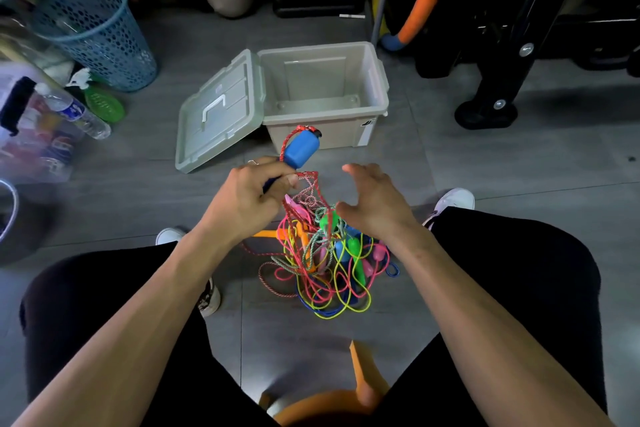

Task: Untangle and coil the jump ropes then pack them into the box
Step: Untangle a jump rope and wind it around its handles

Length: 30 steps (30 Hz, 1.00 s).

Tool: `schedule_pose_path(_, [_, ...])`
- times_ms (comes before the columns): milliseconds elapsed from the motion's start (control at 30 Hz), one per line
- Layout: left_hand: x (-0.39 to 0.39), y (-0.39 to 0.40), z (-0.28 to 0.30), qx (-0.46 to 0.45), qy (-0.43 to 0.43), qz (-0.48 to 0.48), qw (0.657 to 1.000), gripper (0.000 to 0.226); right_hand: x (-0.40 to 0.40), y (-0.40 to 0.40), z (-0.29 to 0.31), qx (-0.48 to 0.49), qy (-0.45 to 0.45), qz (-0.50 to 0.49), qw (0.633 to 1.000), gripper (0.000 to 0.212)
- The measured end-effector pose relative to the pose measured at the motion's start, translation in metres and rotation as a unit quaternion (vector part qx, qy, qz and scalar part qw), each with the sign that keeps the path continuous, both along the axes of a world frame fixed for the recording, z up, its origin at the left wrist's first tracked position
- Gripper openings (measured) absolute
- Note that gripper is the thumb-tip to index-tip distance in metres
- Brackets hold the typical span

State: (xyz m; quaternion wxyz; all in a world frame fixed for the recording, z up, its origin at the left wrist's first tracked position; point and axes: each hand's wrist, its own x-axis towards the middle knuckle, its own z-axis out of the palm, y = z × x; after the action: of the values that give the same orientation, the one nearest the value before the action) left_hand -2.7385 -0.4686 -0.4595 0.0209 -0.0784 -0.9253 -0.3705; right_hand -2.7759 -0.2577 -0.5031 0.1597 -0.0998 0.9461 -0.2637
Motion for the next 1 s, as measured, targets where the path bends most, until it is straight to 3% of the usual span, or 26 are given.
schedule_pose_path(67, [0.001,-0.001,0.001,0.005,-0.009,0.008,1.0,0.014,0.0,-0.007,0.0,-0.068,0.001,0.049,0.996,0.056])
schedule_pose_path(167, [0.001,-0.001,0.001,0.02,-0.024,0.021,0.999,0.014,0.001,-0.013,-0.001,-0.089,-0.05,0.089,0.991,0.042])
schedule_pose_path(300, [0.001,0.0,0.003,0.052,-0.05,0.047,0.996,0.015,0.004,-0.013,-0.009,-0.14,-0.088,0.082,0.983,0.024])
schedule_pose_path(400, [-0.002,-0.007,0.001,0.068,-0.056,0.109,0.99,0.021,-0.002,-0.011,-0.016,-0.138,-0.103,0.059,0.983,0.029])
schedule_pose_path(467, [-0.006,-0.016,-0.001,0.111,-0.059,0.182,0.975,0.024,-0.005,-0.005,-0.019,-0.108,-0.124,0.061,0.985,0.035])
schedule_pose_path(533, [-0.012,-0.025,-0.002,0.145,-0.071,0.27,0.949,0.024,-0.01,0.005,-0.021,-0.014,-0.107,0.08,0.991,0.034])
schedule_pose_path(600, [-0.016,-0.032,-0.006,0.114,-0.111,0.317,0.935,0.023,-0.015,0.011,-0.018,0.038,-0.045,0.073,0.996,0.032])
schedule_pose_path(700, [-0.012,-0.028,-0.016,-0.039,-0.243,0.226,0.943,0.023,-0.018,0.009,0.006,-0.115,0.052,0.047,0.991,0.035])
schedule_pose_path(767, [-0.007,-0.02,-0.02,-0.116,-0.295,0.163,0.935,0.021,-0.017,0.005,0.026,-0.168,0.061,0.075,0.981,0.034])
schedule_pose_path(867, [-0.004,-0.012,-0.016,-0.138,-0.26,0.149,0.944,0.025,-0.012,0.006,0.031,-0.111,0.031,0.145,0.983,0.035])
schedule_pose_path(1000, [-0.003,-0.005,-0.006,-0.073,-0.153,0.068,0.983,0.042,-0.008,0.003,0.027,-0.089,0.0,0.175,0.981,0.034])
